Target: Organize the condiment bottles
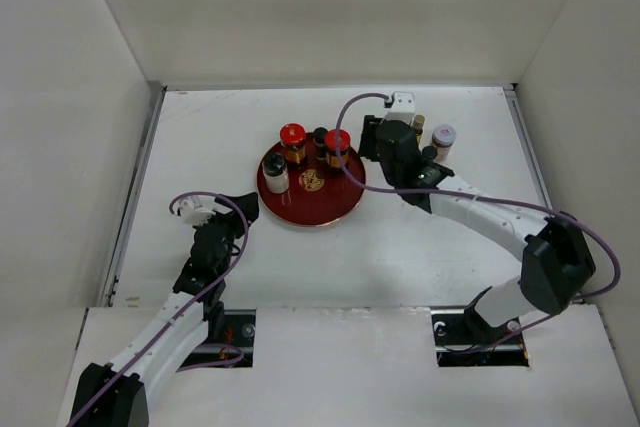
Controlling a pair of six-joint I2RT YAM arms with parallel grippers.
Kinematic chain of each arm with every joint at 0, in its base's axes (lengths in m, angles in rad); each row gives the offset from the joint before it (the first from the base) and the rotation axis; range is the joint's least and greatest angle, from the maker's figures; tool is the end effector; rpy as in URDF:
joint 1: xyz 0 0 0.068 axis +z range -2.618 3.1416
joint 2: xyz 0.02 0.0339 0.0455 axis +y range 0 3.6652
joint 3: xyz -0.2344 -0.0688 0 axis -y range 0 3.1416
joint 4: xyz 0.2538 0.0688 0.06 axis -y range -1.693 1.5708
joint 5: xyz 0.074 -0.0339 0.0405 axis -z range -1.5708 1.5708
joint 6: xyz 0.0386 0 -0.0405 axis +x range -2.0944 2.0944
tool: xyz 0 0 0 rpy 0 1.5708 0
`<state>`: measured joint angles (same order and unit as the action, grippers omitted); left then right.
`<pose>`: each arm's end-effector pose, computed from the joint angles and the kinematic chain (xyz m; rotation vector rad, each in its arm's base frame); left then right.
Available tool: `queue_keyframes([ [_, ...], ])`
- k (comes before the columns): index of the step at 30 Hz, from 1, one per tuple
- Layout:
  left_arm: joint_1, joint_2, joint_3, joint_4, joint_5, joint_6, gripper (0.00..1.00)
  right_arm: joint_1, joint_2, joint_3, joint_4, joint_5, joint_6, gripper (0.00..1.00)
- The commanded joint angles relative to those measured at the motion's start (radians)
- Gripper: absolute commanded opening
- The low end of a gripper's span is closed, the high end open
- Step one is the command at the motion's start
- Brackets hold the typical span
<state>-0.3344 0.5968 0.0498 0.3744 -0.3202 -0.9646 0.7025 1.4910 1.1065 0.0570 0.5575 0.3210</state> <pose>0.1769 -0.0486 0.1455 -0.7755 1.6052 -0.6710 0.2881 0.2171 0.2732 0.0213 1.8511 0.1837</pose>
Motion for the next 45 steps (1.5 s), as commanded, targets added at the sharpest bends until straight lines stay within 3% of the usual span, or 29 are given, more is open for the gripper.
queue_keyframes([
  [1,-0.001,-0.002,-0.102,0.055,0.004,0.013,0.77,-0.076,0.001,-0.022,-0.005,0.012,0.004,0.58],
  [4,-0.001,0.003,-0.103,0.061,0.0,0.013,0.77,-0.117,0.046,0.006,-0.049,0.013,-0.002,0.62],
  [7,-0.002,0.009,-0.103,0.066,0.004,0.013,0.77,-0.16,0.09,0.022,-0.057,0.021,-0.007,0.76],
  [12,-0.005,0.015,-0.103,0.067,0.004,0.013,0.77,-0.208,0.132,0.026,-0.039,0.01,-0.008,0.79],
  [21,-0.002,0.006,-0.107,0.074,0.004,0.013,0.77,-0.245,0.229,0.065,-0.037,-0.048,-0.005,0.69],
  [27,-0.001,0.005,-0.108,0.074,0.004,0.013,0.77,-0.24,0.238,0.058,0.012,-0.042,-0.016,0.5],
  [31,-0.004,0.003,-0.107,0.074,0.007,0.013,0.77,-0.234,0.157,-0.034,0.079,0.002,-0.019,0.41],
  [39,-0.005,0.008,-0.107,0.075,0.001,0.015,0.77,-0.033,-0.08,-0.16,0.054,0.031,0.01,0.4],
  [45,0.005,-0.005,-0.11,0.07,0.007,0.017,0.77,0.194,0.026,-0.01,0.044,0.074,0.01,0.41],
])
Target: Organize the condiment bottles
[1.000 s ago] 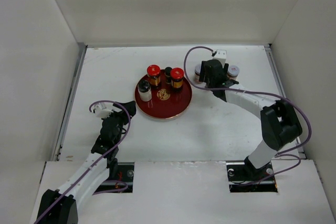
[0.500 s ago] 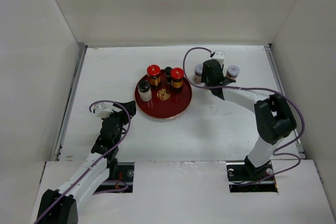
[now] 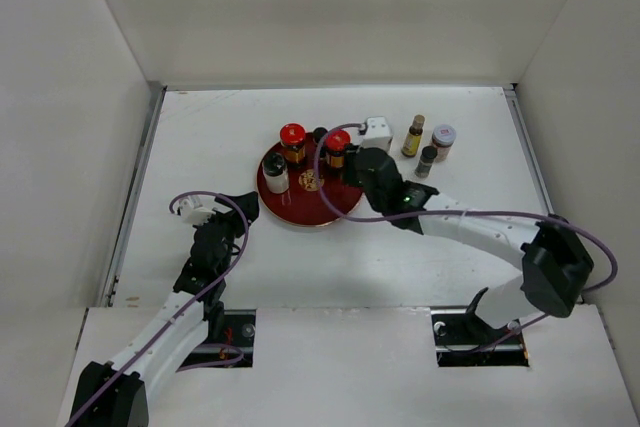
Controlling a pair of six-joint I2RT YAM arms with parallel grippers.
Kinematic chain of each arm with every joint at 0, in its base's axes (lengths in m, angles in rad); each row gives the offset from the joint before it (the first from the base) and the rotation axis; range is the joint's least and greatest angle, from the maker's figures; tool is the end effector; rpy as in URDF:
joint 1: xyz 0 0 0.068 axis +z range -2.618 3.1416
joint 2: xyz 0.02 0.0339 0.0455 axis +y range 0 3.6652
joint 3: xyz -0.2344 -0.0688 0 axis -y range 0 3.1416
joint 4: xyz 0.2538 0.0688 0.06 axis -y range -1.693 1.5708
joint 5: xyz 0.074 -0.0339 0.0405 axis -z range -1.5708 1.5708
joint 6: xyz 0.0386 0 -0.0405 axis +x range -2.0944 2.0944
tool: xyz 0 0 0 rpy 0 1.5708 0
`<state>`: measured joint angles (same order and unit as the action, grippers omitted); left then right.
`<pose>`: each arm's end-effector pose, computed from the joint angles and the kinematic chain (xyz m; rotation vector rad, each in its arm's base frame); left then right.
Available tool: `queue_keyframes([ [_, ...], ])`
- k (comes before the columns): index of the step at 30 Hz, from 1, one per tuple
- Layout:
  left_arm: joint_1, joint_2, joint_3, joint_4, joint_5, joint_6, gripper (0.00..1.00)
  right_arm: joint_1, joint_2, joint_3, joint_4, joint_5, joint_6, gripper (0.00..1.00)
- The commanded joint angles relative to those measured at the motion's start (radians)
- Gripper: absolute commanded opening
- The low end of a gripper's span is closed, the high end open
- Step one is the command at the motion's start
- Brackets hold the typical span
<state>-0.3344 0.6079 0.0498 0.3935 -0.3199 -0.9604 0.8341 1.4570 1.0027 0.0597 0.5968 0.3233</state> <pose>0.1776 -0.0489 0.1457 -0.7703 1.5991 -0.6727 0.2482 0.2414 0.2482 -0.1008 1.8967 0.1995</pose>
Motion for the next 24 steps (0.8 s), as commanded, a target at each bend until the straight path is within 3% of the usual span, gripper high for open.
queue_keyframes([
  [1,0.005,-0.016,-0.11,0.054,0.007,0.012,0.77,0.078,0.09,0.123,0.042,0.035,0.007,0.41],
  [11,-0.004,-0.008,-0.108,0.056,0.008,0.015,0.77,0.11,0.407,0.401,0.06,-0.015,-0.006,0.42],
  [24,-0.007,0.001,-0.107,0.056,0.008,0.015,0.77,0.104,0.542,0.478,0.052,-0.061,0.049,0.47],
])
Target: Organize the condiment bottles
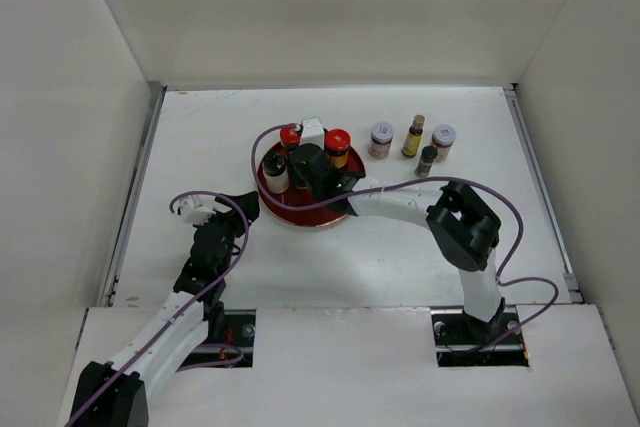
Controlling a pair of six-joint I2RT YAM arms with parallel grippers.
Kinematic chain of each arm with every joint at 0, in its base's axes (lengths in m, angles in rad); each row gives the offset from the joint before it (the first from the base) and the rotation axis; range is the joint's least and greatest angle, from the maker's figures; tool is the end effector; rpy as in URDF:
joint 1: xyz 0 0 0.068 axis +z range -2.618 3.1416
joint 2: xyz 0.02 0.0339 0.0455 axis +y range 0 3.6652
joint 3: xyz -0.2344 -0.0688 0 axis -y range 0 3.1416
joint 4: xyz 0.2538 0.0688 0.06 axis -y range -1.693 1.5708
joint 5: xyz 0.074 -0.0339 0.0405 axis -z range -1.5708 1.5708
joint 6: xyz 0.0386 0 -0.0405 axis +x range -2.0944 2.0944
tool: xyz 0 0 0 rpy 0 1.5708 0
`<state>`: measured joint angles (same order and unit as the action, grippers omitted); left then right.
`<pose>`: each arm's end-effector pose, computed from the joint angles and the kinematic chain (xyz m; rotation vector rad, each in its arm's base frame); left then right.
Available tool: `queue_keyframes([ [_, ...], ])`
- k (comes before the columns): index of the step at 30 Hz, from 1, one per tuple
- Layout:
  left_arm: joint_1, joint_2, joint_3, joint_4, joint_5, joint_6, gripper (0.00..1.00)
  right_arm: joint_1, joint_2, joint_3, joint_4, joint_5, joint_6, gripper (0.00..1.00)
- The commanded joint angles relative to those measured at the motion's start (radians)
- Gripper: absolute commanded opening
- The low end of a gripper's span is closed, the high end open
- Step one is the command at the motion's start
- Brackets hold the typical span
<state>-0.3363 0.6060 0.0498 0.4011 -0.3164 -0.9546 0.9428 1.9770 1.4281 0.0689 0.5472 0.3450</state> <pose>0.1776 -0.0494 0.1469 -0.7601 1.5945 -0.6780 0.2838 0.3566 0.1982 -0.2580 1.9696 0.2738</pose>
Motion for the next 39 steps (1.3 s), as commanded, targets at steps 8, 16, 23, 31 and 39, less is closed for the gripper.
queue_keyframes([
  [8,-0.005,0.001,-0.107,0.048,0.007,0.01,0.77,-0.005,0.017,0.063,0.019,-0.01,0.04,0.66],
  [16,-0.005,-0.002,-0.105,0.048,0.004,0.01,0.77,-0.003,-0.239,-0.069,0.019,0.016,0.014,0.79],
  [23,-0.007,-0.003,-0.107,0.048,0.002,0.01,0.77,-0.141,-0.518,-0.332,0.008,0.092,-0.035,0.47],
  [31,-0.007,0.009,-0.105,0.053,0.005,0.01,0.77,-0.532,-0.646,-0.503,-0.089,0.03,0.032,0.69],
  [39,-0.005,-0.002,-0.11,0.065,0.007,0.014,0.77,-0.661,-0.485,-0.433,-0.083,-0.136,0.017,0.86],
])
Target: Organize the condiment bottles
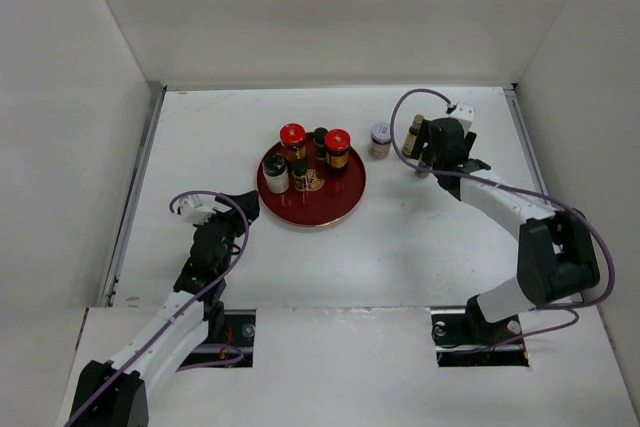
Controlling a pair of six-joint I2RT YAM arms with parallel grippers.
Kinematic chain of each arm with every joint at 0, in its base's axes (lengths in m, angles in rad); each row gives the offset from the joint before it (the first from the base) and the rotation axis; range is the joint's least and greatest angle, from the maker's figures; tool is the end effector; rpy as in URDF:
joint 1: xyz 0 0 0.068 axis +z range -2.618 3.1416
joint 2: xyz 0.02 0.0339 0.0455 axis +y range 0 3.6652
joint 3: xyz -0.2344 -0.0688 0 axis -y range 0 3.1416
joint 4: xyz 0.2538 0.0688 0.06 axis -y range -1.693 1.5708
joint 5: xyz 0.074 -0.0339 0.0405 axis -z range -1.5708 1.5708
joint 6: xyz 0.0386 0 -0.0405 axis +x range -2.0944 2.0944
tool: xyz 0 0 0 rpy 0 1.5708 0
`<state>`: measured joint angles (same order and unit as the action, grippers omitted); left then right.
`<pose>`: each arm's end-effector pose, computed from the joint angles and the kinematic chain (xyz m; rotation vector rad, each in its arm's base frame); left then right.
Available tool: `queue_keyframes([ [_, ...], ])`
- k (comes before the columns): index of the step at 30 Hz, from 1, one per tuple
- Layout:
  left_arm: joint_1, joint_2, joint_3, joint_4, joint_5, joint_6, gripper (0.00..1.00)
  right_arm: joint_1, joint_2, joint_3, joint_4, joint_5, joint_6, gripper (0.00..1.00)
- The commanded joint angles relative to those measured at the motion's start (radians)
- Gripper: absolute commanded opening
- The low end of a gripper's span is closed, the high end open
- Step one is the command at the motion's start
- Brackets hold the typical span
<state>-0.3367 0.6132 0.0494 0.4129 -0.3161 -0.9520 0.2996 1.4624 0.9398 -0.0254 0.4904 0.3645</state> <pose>0.1779 -0.0496 0.1468 -0.7567 1.5917 -0.6789 0.3271 0.0820 0.2155 0.3508 2.0198 -0.1089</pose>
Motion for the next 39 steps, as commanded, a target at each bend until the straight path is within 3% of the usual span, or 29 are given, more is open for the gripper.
queue_keyframes([
  [1,-0.003,-0.009,-0.111,0.055,0.005,0.012,0.77,-0.027,0.047,0.065,0.013,-0.091,-0.006,0.86],
  [8,-0.008,0.01,-0.108,0.063,0.002,0.013,0.77,-0.061,0.134,0.097,0.067,-0.148,-0.036,0.75],
  [15,-0.008,0.002,-0.111,0.066,0.003,0.015,0.77,-0.061,0.188,0.113,0.082,-0.136,-0.038,0.46],
  [18,-0.006,0.002,-0.111,0.066,0.005,0.015,0.77,-0.043,0.129,0.067,0.096,-0.101,-0.018,0.41],
  [22,-0.009,0.02,-0.106,0.069,0.003,0.015,0.77,0.077,-0.008,-0.004,0.096,-0.046,-0.004,0.4],
  [28,-0.011,0.033,-0.103,0.075,0.003,0.015,0.77,0.385,-0.079,-0.021,0.102,0.022,0.083,0.39],
  [35,0.012,-0.012,-0.111,0.046,0.002,0.007,0.75,0.663,0.131,0.19,0.122,0.045,0.114,0.4],
  [39,0.034,-0.038,-0.109,0.001,-0.001,-0.01,0.75,0.735,0.281,0.335,0.111,0.045,0.091,0.41],
])
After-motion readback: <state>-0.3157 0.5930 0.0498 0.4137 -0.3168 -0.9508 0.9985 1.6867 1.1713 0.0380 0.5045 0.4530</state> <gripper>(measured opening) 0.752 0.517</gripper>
